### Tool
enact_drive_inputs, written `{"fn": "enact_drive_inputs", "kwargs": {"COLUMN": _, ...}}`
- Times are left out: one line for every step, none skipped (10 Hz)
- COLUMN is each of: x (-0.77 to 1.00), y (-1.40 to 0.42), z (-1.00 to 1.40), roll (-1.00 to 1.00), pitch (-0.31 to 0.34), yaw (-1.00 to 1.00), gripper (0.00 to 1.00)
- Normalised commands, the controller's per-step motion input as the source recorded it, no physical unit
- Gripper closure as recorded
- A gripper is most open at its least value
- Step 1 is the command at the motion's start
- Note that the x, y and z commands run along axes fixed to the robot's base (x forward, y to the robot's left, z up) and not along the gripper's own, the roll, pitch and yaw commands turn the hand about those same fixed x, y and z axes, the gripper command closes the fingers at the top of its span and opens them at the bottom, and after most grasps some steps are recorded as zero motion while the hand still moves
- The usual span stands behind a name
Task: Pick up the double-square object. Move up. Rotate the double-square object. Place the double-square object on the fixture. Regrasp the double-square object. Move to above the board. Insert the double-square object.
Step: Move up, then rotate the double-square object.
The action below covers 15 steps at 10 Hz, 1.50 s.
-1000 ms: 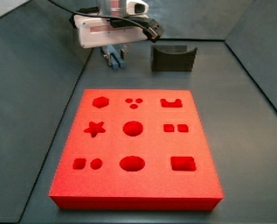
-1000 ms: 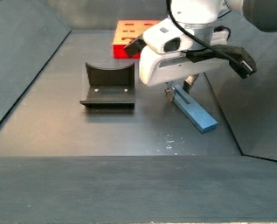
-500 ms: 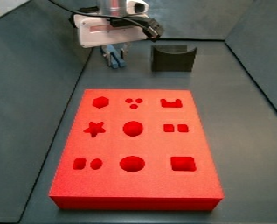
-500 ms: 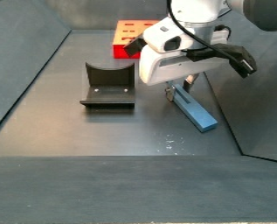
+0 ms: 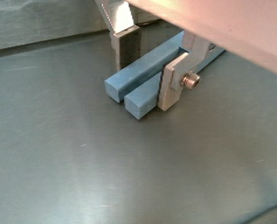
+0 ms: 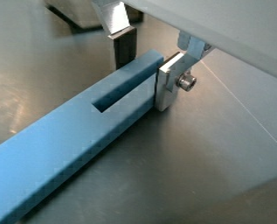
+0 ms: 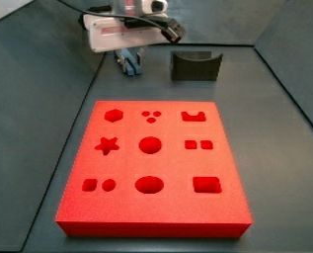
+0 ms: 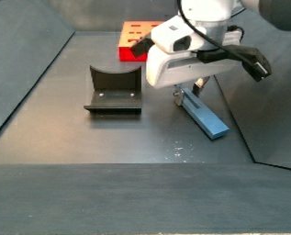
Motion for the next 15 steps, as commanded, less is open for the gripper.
{"fn": "enact_drive_inputs", "kwargs": {"x": -0.04, "y": -0.09, "z": 0.74, "roll": -0.02, "pitch": 0.047, "yaw": -0.04, "gripper": 1.0}}
{"fn": "enact_drive_inputs", "kwargs": {"x": -0.04, "y": -0.07, "z": 0.64, "roll": -0.02, "pitch": 0.07, "yaw": -0.03, "gripper": 1.0}}
{"fn": "enact_drive_inputs", "kwargs": {"x": -0.01, "y": -0.03, "z": 0.48, "roll": -0.01, "pitch": 0.076, "yaw": -0.02, "gripper": 1.0}}
{"fn": "enact_drive_inputs", "kwargs": {"x": -0.01, "y": -0.02, "z": 0.34, "roll": 0.0, "pitch": 0.071, "yaw": -0.02, "gripper": 1.0}}
{"fn": "enact_drive_inputs", "kwargs": {"x": -0.01, "y": -0.01, "z": 0.18, "roll": 0.0, "pitch": 0.06, "yaw": -0.02, "gripper": 1.0}}
{"fn": "enact_drive_inputs", "kwargs": {"x": 0.31, "y": 0.7, "z": 0.83, "roll": 0.0, "pitch": 0.0, "yaw": 0.0, "gripper": 1.0}}
{"fn": "enact_drive_inputs", "kwargs": {"x": 0.29, "y": 0.66, "z": 0.78, "roll": 0.0, "pitch": 0.016, "yaw": -0.01, "gripper": 1.0}}
{"fn": "enact_drive_inputs", "kwargs": {"x": 0.16, "y": 0.42, "z": 0.61, "roll": -0.03, "pitch": 0.077, "yaw": -0.02, "gripper": 1.0}}
{"fn": "enact_drive_inputs", "kwargs": {"x": 0.12, "y": 0.28, "z": 0.52, "roll": -0.04, "pitch": 0.079, "yaw": -0.02, "gripper": 1.0}}
{"fn": "enact_drive_inputs", "kwargs": {"x": 0.05, "y": 0.11, "z": 0.31, "roll": -0.04, "pitch": 0.06, "yaw": -0.02, "gripper": 1.0}}
{"fn": "enact_drive_inputs", "kwargs": {"x": 0.03, "y": 0.1, "z": 0.21, "roll": -0.04, "pitch": 0.055, "yaw": -0.02, "gripper": 1.0}}
{"fn": "enact_drive_inputs", "kwargs": {"x": 0.0, "y": 0.0, "z": 0.0, "roll": 0.0, "pitch": 0.0, "yaw": -1.0, "gripper": 1.0}}
{"fn": "enact_drive_inputs", "kwargs": {"x": 0.0, "y": -0.02, "z": -0.04, "roll": 0.0, "pitch": 0.0, "yaw": -1.0, "gripper": 1.0}}
{"fn": "enact_drive_inputs", "kwargs": {"x": 0.0, "y": -0.01, "z": -0.04, "roll": 0.0, "pitch": 0.0, "yaw": -1.0, "gripper": 1.0}}
{"fn": "enact_drive_inputs", "kwargs": {"x": 0.01, "y": -0.01, "z": -0.03, "roll": 0.0, "pitch": 0.0, "yaw": -1.0, "gripper": 1.0}}
